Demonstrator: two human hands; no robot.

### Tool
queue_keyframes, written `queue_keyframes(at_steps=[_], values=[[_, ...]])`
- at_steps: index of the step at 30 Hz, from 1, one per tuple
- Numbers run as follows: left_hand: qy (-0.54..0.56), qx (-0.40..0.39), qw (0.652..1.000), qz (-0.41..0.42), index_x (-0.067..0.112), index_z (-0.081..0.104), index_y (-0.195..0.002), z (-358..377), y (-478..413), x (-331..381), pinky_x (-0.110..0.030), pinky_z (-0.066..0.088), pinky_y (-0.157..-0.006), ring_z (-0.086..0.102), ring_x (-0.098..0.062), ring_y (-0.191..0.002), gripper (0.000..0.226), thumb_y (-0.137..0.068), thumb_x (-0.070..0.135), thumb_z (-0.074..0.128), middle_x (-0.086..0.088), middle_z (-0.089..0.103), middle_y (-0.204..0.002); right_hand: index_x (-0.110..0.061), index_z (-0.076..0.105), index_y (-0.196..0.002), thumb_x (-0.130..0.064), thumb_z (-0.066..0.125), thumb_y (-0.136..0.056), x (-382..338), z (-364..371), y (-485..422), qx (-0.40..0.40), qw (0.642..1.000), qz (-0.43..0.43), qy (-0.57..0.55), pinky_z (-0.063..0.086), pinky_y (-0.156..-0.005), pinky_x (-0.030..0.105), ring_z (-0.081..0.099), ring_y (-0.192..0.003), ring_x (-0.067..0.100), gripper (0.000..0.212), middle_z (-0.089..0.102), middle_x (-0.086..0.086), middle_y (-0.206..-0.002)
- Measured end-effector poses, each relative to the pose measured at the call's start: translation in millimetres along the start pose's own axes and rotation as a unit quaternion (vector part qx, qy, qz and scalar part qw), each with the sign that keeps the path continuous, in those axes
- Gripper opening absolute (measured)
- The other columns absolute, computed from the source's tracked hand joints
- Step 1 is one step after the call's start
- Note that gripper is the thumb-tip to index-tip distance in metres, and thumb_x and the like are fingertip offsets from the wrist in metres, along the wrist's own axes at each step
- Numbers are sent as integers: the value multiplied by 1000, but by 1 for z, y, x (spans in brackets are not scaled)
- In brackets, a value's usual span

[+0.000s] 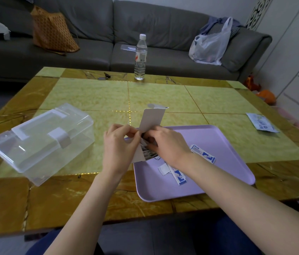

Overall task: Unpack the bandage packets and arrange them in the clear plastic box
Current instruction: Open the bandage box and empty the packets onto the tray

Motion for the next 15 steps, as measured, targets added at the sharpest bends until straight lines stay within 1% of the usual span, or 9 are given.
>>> queue_keyframes(at_steps=[3,5,6,8,10,11,12,13,15], values=[[0,-3,1000,3,13,66,-70,2,0,-1,-44,42,-76,45,-5,-75,10,-77,7,71,27,43,-68,-24,63,-113,-24,52,-93,-1,3,-1,-15,1000,-4,17,42,-67,32,56,-99,30,23,58,-1,-116],[-16,2,1000,4,13,66,-71,1,-2,-6,-41,39,-78,40,-2,-75,9,-78,10,70,27,42,-68,-18,61,-108,-23,48,-94,-3,2,-2,-9,1000,-3,15,43,-67,35,55,-97,31,19,57,0,-112],[-25,6,1000,1,13,65,-71,-1,-4,-10,-39,37,-79,39,-3,-76,8,-78,14,68,26,43,-68,-14,57,-104,-22,47,-95,-3,-1,-1,4,1000,0,5,42,-66,36,54,-92,29,16,56,1,-107],[-43,14,999,-9,14,64,-72,-4,-7,-17,-33,31,-81,38,-3,-77,9,-80,18,66,23,45,-67,-11,45,-95,-22,42,-97,-2,-10,1,38,999,12,-26,34,-61,34,47,-75,26,11,49,1,-89],[-58,23,998,-13,15,63,-71,-5,-8,-21,-26,24,-80,38,-4,-77,11,-81,15,68,18,49,-68,-11,34,-89,-18,40,-97,4,-19,4,67,996,18,-63,29,-56,34,40,-63,26,13,40,-1,-71],[-66,29,997,-14,14,63,-71,-6,-8,-22,-24,22,-80,39,-5,-78,12,-81,14,69,13,52,-68,-11,33,-87,-16,40,-97,8,-23,5,79,993,20,-85,28,-53,36,38,-60,26,14,37,-2,-66],[-71,32,997,-17,13,63,-71,-7,-8,-22,-23,21,-80,40,-6,-79,12,-81,13,69,10,53,-69,-10,33,-86,-15,40,-97,13,-28,6,90,990,24,-109,30,-52,38,39,-58,27,14,37,-2,-63],[-74,35,996,-20,12,63,-71,-7,-8,-22,-23,21,-80,40,-7,-79,12,-81,13,69,9,53,-70,-10,34,-86,-13,40,-97,20,-32,7,101,986,32,-131,36,-51,42,44,-57,27,13,41,1,-64],[-81,40,996,-23,10,64,-71,-8,-8,-20,-24,21,-81,40,-8,-80,12,-82,13,68,10,50,-70,-12,35,-87,-11,41,-96,35,-39,10,125,976,53,-167,49,-56,49,59,-66,29,11,53,10,-72]])
Point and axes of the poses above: each hand's wrist, its own y-axis away from the middle knuckle, its own z-axis out of the palm, x = y × z, the point moved 5 cm from there along -y, towards the middle knuckle
